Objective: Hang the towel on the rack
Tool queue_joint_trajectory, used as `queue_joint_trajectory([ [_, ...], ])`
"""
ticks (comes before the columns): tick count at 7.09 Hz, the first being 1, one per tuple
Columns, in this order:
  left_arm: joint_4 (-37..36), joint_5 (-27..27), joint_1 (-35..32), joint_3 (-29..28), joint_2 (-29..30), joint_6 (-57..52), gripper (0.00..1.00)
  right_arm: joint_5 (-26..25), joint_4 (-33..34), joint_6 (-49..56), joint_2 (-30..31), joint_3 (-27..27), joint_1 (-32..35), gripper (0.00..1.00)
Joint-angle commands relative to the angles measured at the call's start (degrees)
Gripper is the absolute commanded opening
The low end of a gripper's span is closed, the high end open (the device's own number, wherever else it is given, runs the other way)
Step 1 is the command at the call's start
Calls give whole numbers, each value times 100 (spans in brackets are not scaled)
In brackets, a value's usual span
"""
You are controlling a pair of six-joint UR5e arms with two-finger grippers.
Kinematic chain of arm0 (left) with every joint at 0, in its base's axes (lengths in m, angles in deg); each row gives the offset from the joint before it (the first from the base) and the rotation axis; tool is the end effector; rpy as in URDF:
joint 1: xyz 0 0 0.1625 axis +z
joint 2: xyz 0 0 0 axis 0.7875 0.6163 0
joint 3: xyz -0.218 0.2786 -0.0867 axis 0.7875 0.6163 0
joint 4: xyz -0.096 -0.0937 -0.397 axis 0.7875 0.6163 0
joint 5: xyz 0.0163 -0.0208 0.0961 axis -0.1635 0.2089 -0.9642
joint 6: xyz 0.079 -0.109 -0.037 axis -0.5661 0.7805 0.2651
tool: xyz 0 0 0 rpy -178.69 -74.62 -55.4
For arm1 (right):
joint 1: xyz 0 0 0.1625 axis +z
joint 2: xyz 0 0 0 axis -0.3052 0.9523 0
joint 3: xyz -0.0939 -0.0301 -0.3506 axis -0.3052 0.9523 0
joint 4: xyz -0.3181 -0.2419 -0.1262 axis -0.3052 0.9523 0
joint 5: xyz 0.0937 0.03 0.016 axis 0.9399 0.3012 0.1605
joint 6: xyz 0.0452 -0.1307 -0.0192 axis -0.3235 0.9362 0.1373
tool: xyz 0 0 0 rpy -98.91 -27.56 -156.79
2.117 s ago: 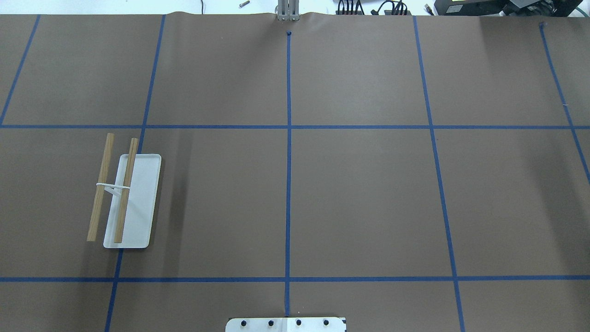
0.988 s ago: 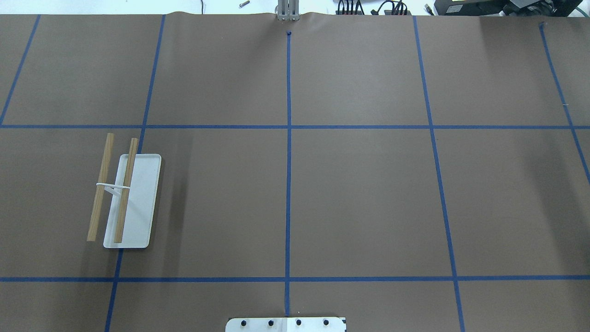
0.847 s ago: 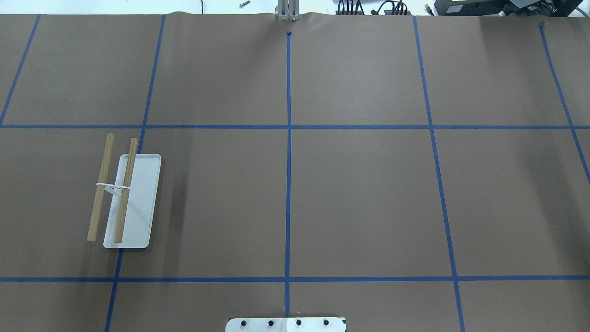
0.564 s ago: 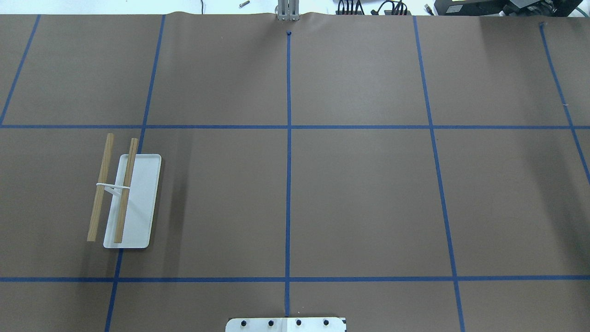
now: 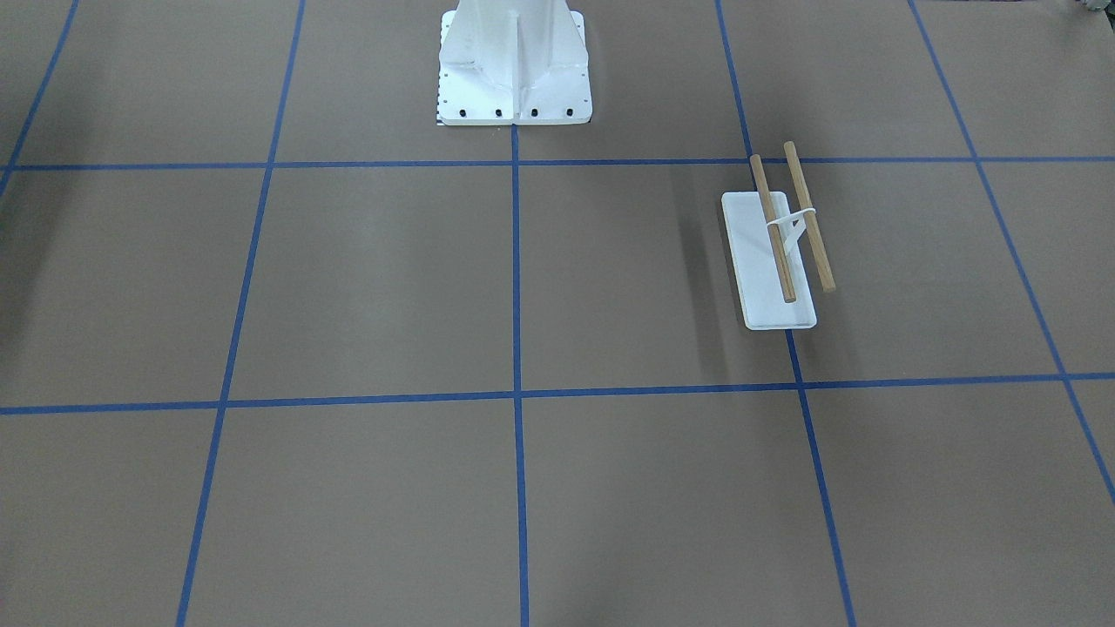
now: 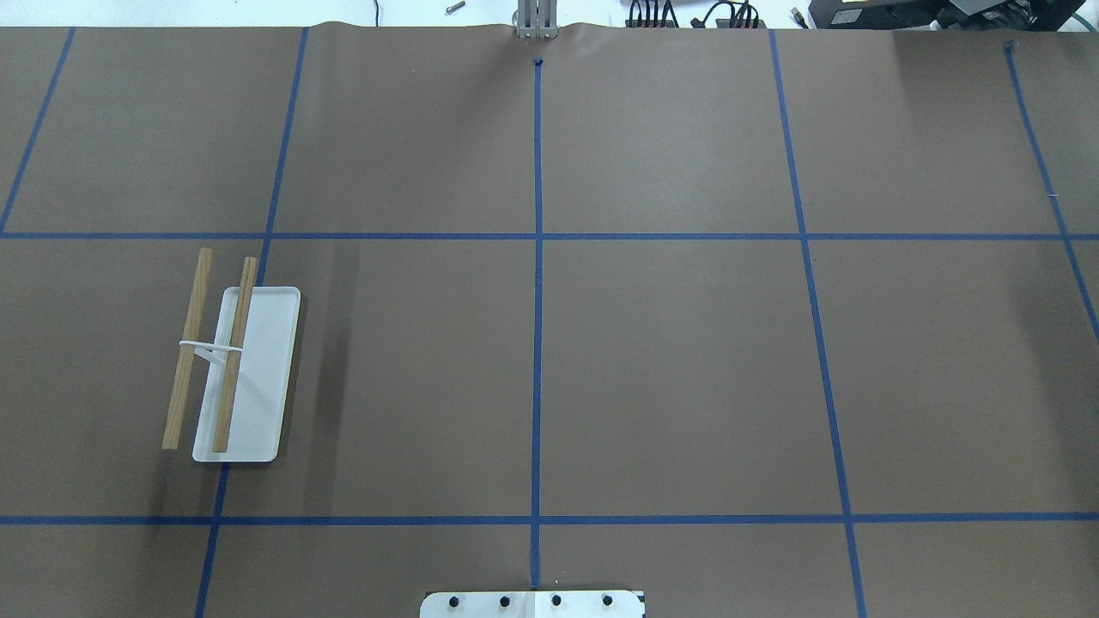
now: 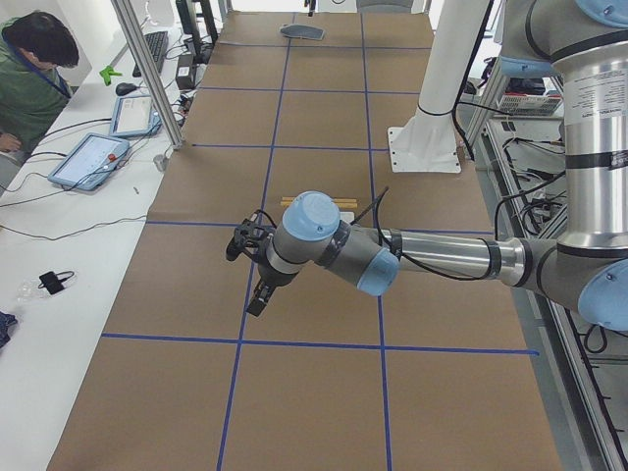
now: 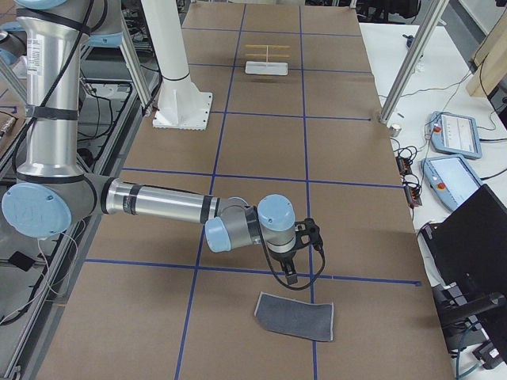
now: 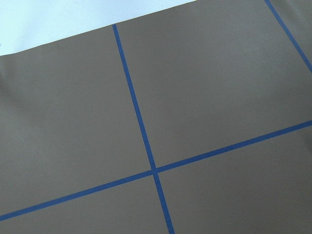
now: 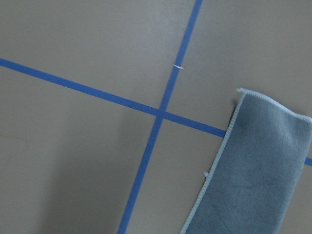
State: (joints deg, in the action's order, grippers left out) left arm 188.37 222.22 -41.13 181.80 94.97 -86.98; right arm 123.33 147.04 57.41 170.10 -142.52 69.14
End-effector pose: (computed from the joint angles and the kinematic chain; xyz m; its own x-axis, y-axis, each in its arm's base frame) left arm -0.0615 -0.4743 0.5257 0.7323 0.2835 -0.6192 0.0733 0.8711 0.4855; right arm 0.0152 -0.4800 0.6637 0.7344 -0.2834 0.6168 0.1111 0.9466 0.3026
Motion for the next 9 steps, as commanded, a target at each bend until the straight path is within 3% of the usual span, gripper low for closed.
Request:
queue_joint_trajectory([
  [1, 16, -3, 1, -9, 0, 0, 99, -81, -826, -10, -201, 1143, -7, 100],
  [3, 16, 6, 1, -1, 0, 0, 99, -89, -1942, -10, -500, 2471, -7, 100],
  [4, 16, -3, 1, -9, -9, 0, 99, -89, -2166, -1, -606, 2843, -7, 99],
  [6, 16, 6, 1, -10, -18, 0, 99, -98, -2168, -10, -624, 2926, -7, 93],
  [9, 25, -3, 1, -10, -88, -9, 99, -98, -2168, -28, -677, 2952, -7, 71],
])
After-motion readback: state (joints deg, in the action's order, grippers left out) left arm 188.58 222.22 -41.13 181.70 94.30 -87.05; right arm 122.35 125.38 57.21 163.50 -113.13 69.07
